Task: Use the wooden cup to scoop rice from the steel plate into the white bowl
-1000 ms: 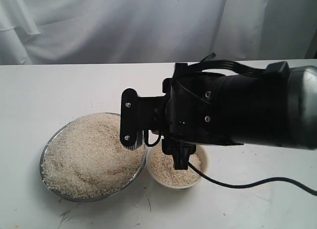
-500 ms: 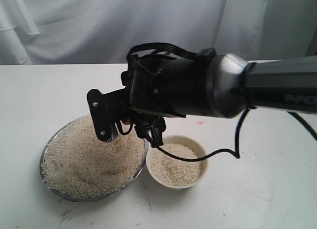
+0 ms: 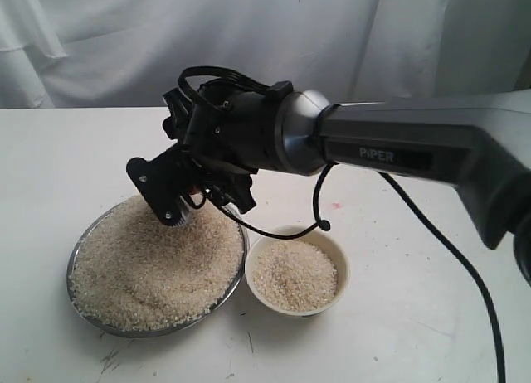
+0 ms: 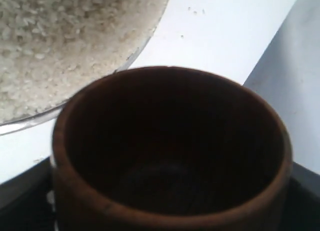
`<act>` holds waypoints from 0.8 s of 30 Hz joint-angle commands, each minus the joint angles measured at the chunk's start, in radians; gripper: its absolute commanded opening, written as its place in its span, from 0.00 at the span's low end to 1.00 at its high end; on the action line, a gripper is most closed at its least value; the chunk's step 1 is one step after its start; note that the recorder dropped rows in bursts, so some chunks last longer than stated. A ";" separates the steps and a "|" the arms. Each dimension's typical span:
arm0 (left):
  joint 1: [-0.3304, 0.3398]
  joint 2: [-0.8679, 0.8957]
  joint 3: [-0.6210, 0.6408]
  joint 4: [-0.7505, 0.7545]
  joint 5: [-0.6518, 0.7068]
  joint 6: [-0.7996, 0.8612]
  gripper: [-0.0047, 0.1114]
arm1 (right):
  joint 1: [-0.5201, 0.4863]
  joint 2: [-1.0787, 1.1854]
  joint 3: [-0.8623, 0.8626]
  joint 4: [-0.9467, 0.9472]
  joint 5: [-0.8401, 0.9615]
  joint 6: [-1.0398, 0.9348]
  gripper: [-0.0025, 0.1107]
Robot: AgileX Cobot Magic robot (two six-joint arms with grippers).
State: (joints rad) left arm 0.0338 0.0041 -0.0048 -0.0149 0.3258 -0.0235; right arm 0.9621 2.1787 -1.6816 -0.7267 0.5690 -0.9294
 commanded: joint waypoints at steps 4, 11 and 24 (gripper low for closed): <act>0.002 -0.004 0.005 -0.002 -0.007 0.000 0.04 | -0.037 0.033 -0.012 -0.136 -0.148 -0.152 0.02; 0.002 -0.004 0.005 -0.002 -0.007 0.000 0.04 | -0.037 0.076 -0.041 -0.192 -0.192 -0.139 0.02; 0.002 -0.004 0.005 -0.002 -0.007 0.000 0.04 | 0.014 0.139 -0.162 -0.236 -0.153 -0.088 0.02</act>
State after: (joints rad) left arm 0.0338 0.0041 -0.0048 -0.0149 0.3258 -0.0235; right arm 0.9662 2.3234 -1.8336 -0.9467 0.4108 -1.0222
